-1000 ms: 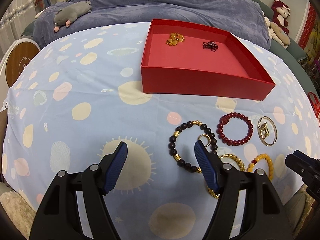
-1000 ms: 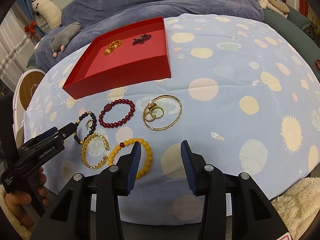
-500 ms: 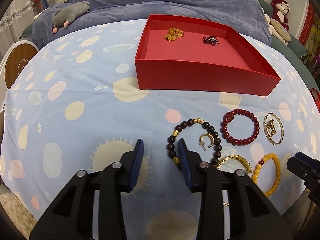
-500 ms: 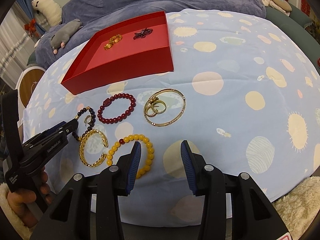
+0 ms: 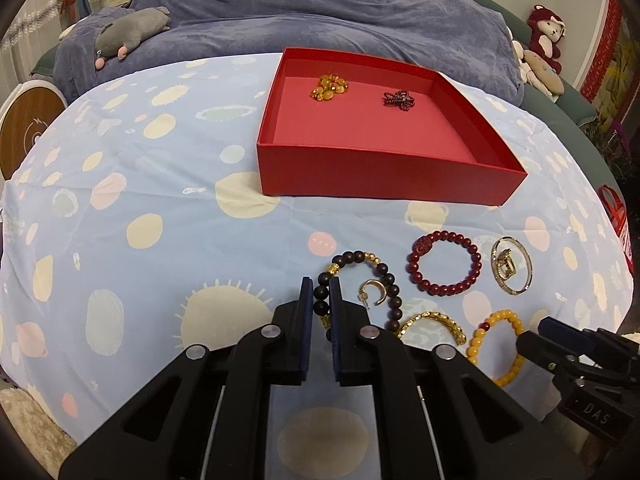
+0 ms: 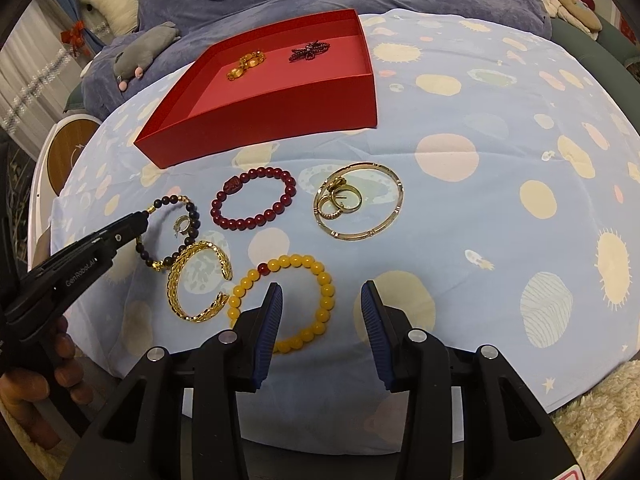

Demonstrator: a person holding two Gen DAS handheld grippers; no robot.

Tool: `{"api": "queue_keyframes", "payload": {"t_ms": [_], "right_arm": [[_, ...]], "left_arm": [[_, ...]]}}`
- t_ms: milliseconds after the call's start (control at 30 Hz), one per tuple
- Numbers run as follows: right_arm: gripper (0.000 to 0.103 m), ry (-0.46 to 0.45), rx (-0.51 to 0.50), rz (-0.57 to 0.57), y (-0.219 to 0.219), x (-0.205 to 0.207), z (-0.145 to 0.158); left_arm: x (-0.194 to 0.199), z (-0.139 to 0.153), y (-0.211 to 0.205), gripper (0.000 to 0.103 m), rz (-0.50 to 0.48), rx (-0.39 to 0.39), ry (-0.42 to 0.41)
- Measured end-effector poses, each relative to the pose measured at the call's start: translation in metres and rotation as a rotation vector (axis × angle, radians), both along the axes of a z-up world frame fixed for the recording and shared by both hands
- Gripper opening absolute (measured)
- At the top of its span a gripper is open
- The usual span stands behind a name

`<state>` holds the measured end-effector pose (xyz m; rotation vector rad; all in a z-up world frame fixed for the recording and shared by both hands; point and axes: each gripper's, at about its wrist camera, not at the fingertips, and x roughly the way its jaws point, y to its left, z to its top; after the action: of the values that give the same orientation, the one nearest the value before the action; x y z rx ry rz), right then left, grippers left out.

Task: Organize jewelry
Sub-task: 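Move both tools back over the remaining jewelry, then grasp the orange bead bracelet with the right tool while the left tool grasps the black-gold bracelet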

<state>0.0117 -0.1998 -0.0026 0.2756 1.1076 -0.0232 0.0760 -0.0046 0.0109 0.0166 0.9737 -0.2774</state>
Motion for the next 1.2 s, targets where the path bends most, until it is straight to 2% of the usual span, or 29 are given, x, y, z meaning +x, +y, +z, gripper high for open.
{"api": "queue_keyframes", "payload": {"t_ms": [200, 367, 467, 733, 1200], "right_arm": [[0.026, 0.015, -0.016, 0.027, 0.007, 0.005, -0.006], [0.018, 0.01, -0.049, 0.029, 0.007, 0.007, -0.009], [0.009, 0.009, -0.079, 0.03, 0.007, 0.007, -0.009], [0.007, -0.006, -0.07, 0.02, 0.003, 0.004, -0.002], [0.007, -0.112, -0.039, -0.003, -0.006, 0.008, 0.05]], "left_arm": [[-0.001, 0.009, 0.0, 0.008, -0.003, -0.028, 0.0], [-0.002, 0.009, 0.002, 0.008, -0.001, -0.037, 0.006], [-0.002, 0.009, 0.001, 0.008, -0.001, -0.038, 0.01], [-0.008, 0.016, 0.0, 0.008, -0.012, -0.048, 0.004], [-0.015, 0.058, -0.004, 0.008, -0.06, -0.096, -0.038]]}}
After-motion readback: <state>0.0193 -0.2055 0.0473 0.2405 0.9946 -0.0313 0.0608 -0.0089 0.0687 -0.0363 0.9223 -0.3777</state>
